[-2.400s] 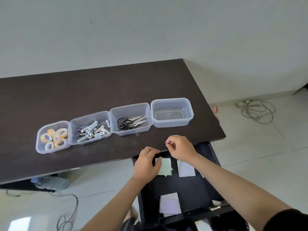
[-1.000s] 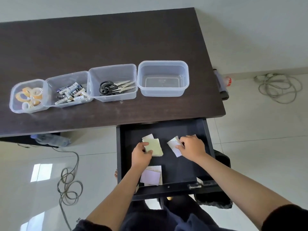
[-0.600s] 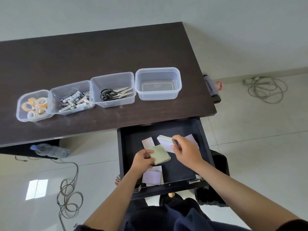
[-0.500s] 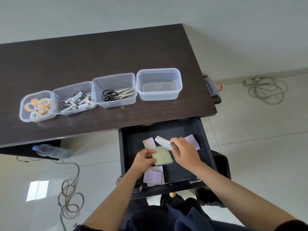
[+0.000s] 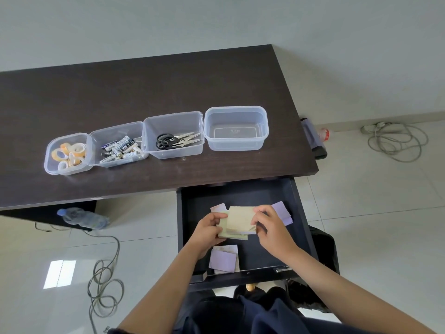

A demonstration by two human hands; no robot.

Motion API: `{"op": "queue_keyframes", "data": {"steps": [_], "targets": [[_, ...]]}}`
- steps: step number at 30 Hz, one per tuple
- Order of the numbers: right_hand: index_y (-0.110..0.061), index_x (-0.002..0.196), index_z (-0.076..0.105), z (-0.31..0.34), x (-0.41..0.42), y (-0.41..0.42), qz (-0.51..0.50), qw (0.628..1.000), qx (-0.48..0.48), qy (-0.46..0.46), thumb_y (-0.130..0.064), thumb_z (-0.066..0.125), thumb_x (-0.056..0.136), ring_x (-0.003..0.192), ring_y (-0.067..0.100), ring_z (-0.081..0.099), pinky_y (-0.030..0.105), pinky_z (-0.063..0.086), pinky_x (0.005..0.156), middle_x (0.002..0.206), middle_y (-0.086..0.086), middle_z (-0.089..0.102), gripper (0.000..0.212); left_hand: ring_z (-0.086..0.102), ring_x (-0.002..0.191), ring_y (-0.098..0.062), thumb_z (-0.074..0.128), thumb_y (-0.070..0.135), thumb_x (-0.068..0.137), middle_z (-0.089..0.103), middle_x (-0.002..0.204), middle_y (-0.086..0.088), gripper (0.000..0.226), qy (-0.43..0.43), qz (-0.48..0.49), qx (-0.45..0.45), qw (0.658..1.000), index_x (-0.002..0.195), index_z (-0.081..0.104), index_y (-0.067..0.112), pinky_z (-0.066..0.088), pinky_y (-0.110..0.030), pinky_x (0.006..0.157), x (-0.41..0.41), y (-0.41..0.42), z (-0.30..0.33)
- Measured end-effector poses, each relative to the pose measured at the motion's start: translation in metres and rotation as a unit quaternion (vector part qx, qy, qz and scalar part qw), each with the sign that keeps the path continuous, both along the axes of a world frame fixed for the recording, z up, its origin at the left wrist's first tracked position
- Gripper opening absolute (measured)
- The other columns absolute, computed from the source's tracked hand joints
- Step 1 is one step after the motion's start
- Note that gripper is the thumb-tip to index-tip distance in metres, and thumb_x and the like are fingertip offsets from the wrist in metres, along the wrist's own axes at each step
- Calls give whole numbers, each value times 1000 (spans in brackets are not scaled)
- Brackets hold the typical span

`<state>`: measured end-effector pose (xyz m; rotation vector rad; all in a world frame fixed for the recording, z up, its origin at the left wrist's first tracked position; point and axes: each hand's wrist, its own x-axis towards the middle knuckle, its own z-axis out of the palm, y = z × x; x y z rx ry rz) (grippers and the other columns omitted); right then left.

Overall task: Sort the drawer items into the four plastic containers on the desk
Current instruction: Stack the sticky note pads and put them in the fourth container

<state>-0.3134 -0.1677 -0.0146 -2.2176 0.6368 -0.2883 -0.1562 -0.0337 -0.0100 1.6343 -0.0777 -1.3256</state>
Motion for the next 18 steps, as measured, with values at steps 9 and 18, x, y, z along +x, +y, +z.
{"op": "queue_keyframes", "data": {"steps": [9, 18], "targets": [[-11, 91, 60, 0, -17, 6, 43, 999, 0, 15, 2, 57, 86, 112, 13, 55, 14, 50, 79, 135, 1, 47, 14, 61, 104, -24, 61, 10, 91, 58, 111, -10, 10, 15, 6, -21, 1000, 95, 53, 14, 55, -35, 80, -7, -9, 1], [-21, 111, 51, 3, -4, 10, -165, 943, 286, 45, -18, 70, 84, 100, 11, 63, 19, 49, 85, 113, -6, 61, 34, 56, 112, -27, 53, 6, 94, 55, 115, -7, 13, -20, 20, -4, 1000, 93, 44, 16, 56, -47, 87, 2, -2, -1]]}}
